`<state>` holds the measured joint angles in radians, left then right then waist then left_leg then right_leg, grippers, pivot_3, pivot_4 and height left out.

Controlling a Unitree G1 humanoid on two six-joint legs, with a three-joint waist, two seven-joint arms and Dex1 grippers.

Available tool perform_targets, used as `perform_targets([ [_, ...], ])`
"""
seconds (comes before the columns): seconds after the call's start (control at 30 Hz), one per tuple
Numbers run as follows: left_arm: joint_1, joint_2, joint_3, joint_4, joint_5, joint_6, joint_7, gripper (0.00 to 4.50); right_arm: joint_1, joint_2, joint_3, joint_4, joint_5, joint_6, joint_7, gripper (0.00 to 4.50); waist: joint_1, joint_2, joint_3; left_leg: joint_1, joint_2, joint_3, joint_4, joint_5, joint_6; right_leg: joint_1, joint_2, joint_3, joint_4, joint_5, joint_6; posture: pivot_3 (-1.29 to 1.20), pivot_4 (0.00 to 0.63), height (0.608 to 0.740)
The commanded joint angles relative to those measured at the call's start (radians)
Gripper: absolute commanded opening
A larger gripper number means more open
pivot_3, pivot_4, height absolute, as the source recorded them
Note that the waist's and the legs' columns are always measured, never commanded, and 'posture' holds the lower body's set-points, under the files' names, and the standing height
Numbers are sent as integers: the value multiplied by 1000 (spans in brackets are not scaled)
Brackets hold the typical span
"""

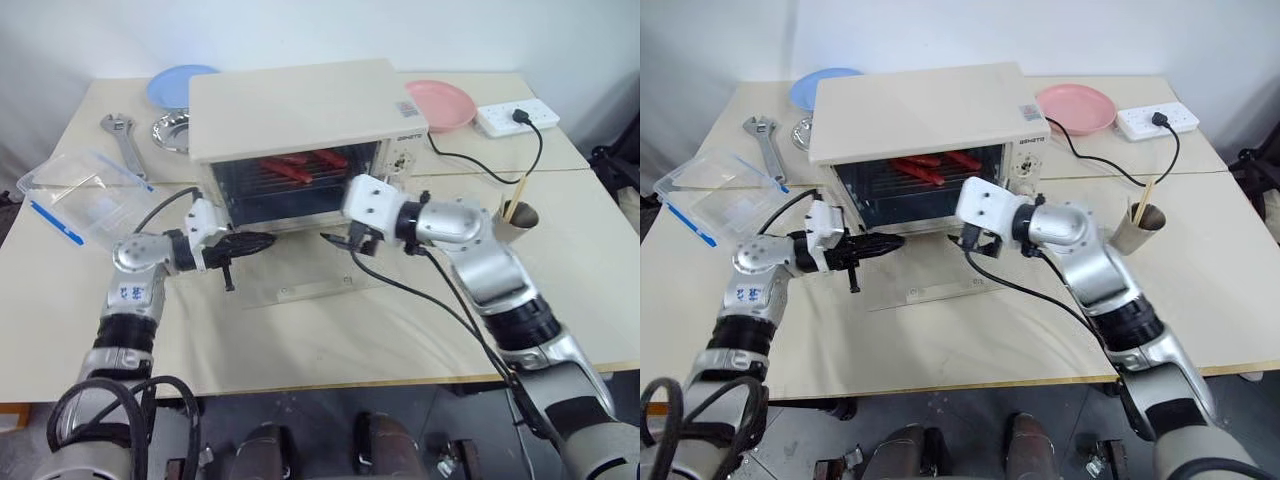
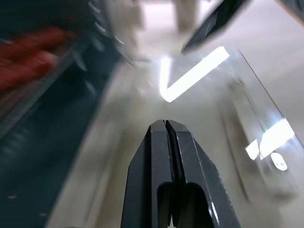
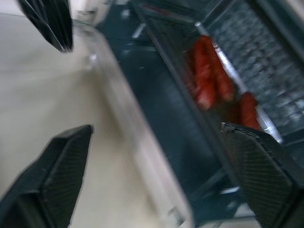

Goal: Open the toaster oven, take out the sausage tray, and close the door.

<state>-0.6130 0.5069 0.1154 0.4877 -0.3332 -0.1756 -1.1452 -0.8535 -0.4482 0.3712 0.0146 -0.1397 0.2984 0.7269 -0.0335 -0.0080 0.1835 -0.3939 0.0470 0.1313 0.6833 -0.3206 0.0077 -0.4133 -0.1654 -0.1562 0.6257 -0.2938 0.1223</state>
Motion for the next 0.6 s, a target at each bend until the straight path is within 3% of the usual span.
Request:
perform_targets([
  [0.03,92,-45,83,-189,-103,55,120,192,-66,37,47,97,-143,-63,-126,4500,-1,0,0,0,0,0,0,0,0,0,0,0,0,0,0,0,150,740],
  [0.2,289,-167,178,-491,-248,143,327,1487,-158,112,108,330,-279,-146,-268,4500,-14,0,0,1,0,-8,-1,0,0,0,-1,0,1,0,0,0,150,740],
  [0.5,473,-285,199,-743,-340,193,512,4308,-231,177,171,555,-401,-303,-349,4500,-21,0,0,2,0,-10,-1,0,0,3,-1,0,0,0,0,0,150,740],
  [0.6,513,-291,197,-784,-358,207,535,4484,-234,192,171,585,-415,-313,-351,4500,-21,0,0,3,0,-10,-1,0,0,3,-1,0,0,0,0,0,150,740],
])
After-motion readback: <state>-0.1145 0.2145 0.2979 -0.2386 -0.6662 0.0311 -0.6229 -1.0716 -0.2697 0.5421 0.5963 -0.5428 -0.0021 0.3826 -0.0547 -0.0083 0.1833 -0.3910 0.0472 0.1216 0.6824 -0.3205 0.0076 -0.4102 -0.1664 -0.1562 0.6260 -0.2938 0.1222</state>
